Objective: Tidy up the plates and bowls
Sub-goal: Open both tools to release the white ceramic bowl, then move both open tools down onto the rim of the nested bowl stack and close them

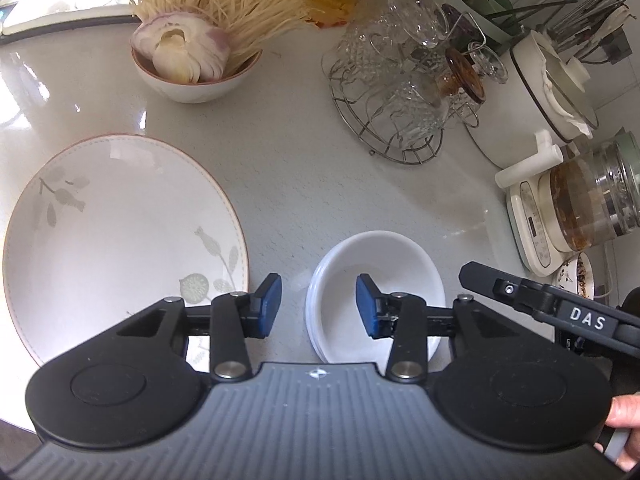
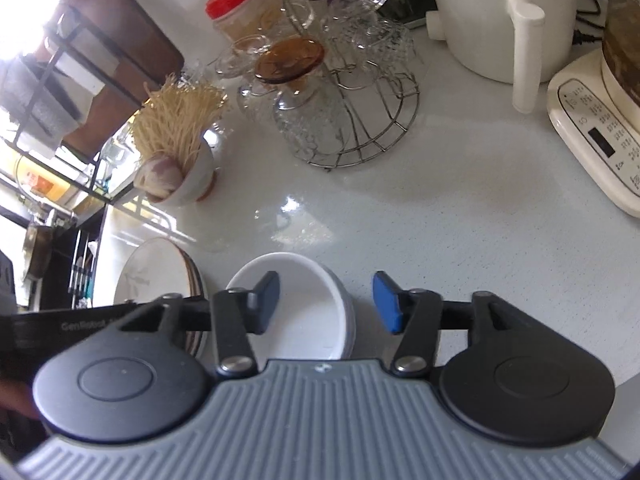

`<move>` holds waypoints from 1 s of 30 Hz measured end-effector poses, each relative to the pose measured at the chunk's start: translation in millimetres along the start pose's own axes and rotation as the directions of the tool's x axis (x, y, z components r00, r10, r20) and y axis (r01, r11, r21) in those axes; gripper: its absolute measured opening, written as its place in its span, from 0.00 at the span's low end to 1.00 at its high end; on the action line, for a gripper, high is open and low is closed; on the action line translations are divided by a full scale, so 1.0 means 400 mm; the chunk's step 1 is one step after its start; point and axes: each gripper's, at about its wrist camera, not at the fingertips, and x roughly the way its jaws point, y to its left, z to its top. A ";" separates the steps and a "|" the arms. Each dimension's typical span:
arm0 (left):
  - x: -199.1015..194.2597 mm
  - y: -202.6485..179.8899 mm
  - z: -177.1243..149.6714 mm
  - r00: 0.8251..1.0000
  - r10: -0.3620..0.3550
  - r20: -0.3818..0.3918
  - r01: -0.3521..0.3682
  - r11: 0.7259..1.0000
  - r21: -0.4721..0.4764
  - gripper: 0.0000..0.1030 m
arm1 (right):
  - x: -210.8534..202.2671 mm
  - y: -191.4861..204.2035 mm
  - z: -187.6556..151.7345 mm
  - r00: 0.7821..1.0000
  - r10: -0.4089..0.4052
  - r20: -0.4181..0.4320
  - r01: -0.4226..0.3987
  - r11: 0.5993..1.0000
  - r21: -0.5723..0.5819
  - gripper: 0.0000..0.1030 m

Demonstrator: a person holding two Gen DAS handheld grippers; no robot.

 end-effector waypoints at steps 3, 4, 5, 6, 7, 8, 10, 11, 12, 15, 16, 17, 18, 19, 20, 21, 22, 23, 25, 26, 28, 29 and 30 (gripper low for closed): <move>0.005 -0.001 0.000 1.000 0.013 0.002 -0.013 1.000 0.014 0.46 | 0.028 -0.008 -0.001 1.000 0.008 -0.025 -0.008 1.000 0.013 0.54; 0.007 0.000 0.000 1.000 0.014 0.000 -0.014 1.000 0.014 0.46 | 0.041 -0.009 -0.004 0.999 0.012 -0.038 -0.012 1.000 0.013 0.53; 0.008 0.000 0.000 1.000 0.015 0.000 -0.015 1.000 0.015 0.46 | 0.056 -0.012 -0.006 0.998 0.011 -0.059 -0.010 1.000 0.017 0.53; 0.010 -0.001 -0.001 1.000 0.016 -0.001 -0.016 1.000 0.018 0.46 | 0.068 -0.015 -0.008 0.997 0.009 -0.075 -0.007 1.000 0.024 0.53; 0.011 -0.003 -0.002 1.000 0.017 -0.002 -0.017 1.000 0.022 0.46 | 0.078 -0.016 -0.011 0.996 0.018 -0.084 -0.015 0.999 0.030 0.53; 0.013 -0.004 -0.004 1.000 0.019 -0.004 -0.019 0.999 0.026 0.46 | 0.089 -0.016 -0.014 0.995 0.025 -0.095 -0.022 0.999 0.031 0.53; 0.016 -0.008 -0.009 1.000 0.020 -0.008 -0.020 0.999 0.029 0.46 | 0.109 -0.020 -0.019 0.993 0.024 -0.118 -0.020 0.999 0.041 0.52; 0.017 -0.008 -0.010 1.000 0.019 -0.010 -0.019 0.999 0.029 0.46 | 0.117 -0.023 -0.021 0.992 0.023 -0.128 -0.017 0.999 0.049 0.52; 0.018 -0.008 -0.012 1.000 0.019 -0.010 -0.019 0.999 0.029 0.46 | 0.123 -0.024 -0.023 0.991 0.026 -0.134 -0.018 0.998 0.057 0.50; 0.020 -0.007 -0.015 1.000 0.019 -0.012 -0.019 0.999 0.026 0.46 | 0.135 -0.034 -0.032 0.986 0.058 -0.153 -0.045 0.995 0.084 0.40; 0.023 -0.007 -0.016 1.000 0.019 -0.015 -0.018 1.000 0.024 0.46 | 0.135 -0.039 -0.034 0.985 0.061 -0.159 -0.046 0.994 0.094 0.33; 0.025 -0.007 -0.018 1.000 0.019 -0.019 -0.019 1.000 0.023 0.46 | 0.134 -0.044 -0.035 0.985 0.064 -0.159 -0.047 0.993 0.106 0.32; 0.028 -0.007 -0.018 0.999 0.020 -0.025 -0.020 1.000 0.022 0.46 | 0.134 -0.049 -0.036 0.985 0.068 -0.158 -0.050 0.992 0.115 0.29; 0.031 -0.007 -0.020 0.999 0.019 -0.032 -0.019 1.000 0.021 0.46 | 0.133 -0.054 -0.037 0.985 0.072 -0.158 -0.053 0.991 0.123 0.26; 0.034 -0.008 -0.022 0.999 0.016 -0.040 -0.016 1.000 0.023 0.46 | 0.133 -0.058 -0.038 0.984 0.075 -0.159 -0.054 0.990 0.129 0.25; 0.037 -0.010 -0.024 0.999 0.014 -0.048 -0.012 1.000 0.025 0.46 | 0.132 -0.062 -0.039 0.984 0.077 -0.160 -0.056 0.989 0.135 0.22; 0.041 -0.012 -0.025 0.998 0.013 -0.055 -0.011 1.000 0.028 0.46 | 0.130 -0.067 -0.040 0.985 0.077 -0.157 -0.055 0.989 0.140 0.18; 0.045 -0.015 -0.026 0.998 0.014 -0.062 -0.012 0.999 0.030 0.47 | 0.128 -0.070 -0.041 0.986 0.074 -0.153 -0.052 0.989 0.141 0.16; 0.054 -0.019 -0.026 0.997 0.012 -0.076 -0.009 1.000 0.029 0.50 | 0.124 -0.072 -0.041 0.987 0.071 -0.147 -0.051 0.990 0.135 0.15; 0.057 -0.021 -0.025 0.997 0.009 -0.080 -0.007 1.000 0.028 0.52 | 0.121 -0.074 -0.041 0.987 0.069 -0.144 -0.050 0.990 0.132 0.15; 0.063 -0.030 -0.024 0.996 0.009 -0.085 -0.006 0.999 0.033 0.53 | 0.114 -0.079 -0.040 0.988 0.066 -0.139 -0.048 0.991 0.126 0.15; 0.067 -0.035 -0.024 0.996 0.009 -0.089 -0.006 0.999 0.036 0.53 | 0.112 -0.082 -0.038 0.989 0.063 -0.135 -0.046 0.991 0.124 0.15; 0.070 -0.040 -0.023 0.996 0.008 -0.092 -0.004 0.999 0.039 0.53 | 0.108 -0.085 -0.037 0.989 0.059 -0.132 -0.043 0.992 0.121 0.15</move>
